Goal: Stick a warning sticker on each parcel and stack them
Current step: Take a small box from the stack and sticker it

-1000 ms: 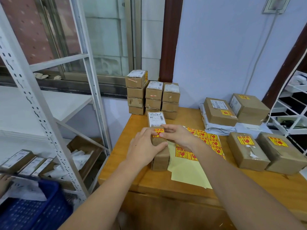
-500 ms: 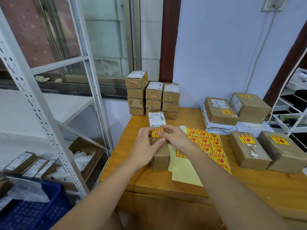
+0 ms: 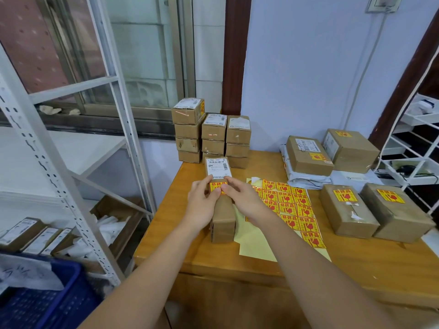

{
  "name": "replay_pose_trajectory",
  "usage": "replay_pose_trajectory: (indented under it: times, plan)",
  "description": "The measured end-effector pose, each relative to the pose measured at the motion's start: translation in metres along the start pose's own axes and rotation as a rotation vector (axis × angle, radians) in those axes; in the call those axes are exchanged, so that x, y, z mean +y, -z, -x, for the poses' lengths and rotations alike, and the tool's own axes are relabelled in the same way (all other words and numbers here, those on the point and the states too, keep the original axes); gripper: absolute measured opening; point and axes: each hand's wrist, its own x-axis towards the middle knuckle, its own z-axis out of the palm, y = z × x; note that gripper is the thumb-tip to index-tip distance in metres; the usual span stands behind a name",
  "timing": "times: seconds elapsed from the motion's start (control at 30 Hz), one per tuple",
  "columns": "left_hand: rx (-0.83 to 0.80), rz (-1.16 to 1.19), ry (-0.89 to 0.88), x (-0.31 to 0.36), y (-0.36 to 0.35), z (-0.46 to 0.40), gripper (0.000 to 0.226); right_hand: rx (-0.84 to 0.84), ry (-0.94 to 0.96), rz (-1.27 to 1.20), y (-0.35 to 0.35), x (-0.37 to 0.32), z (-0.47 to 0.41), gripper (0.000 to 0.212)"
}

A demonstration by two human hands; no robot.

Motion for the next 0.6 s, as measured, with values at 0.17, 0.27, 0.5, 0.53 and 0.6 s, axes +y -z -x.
replay_pose_trajectory:
  times: [0.17,0.27,0.5,0.53,0.6]
  plan:
    - [0.024,0.063,0.007,-0.004,-0.004,0.001,0.042,-0.003,-0.015,-0.006,0.000,0.000,0.002,0.052]
    - [0.015,0.094,0.016,-0.004,-0.004,0.000,0.043,-0.005,-0.019,-0.042,0.001,-0.001,0.006,0.043]
    - [0.035,0.218,0.085,0.005,-0.004,0.002,0.047,0.003,-0.018,-0.025,0.001,-0.001,0.006,0.043]
    - [0.021,0.238,0.093,0.008,-0.001,0.003,0.047,0.008,-0.013,-0.020,0.001,-0.001,0.005,0.043]
    - [-0.028,0.218,0.095,0.010,0.003,0.003,0.047,0.011,-0.004,-0.007,0.002,0.000,0.003,0.042]
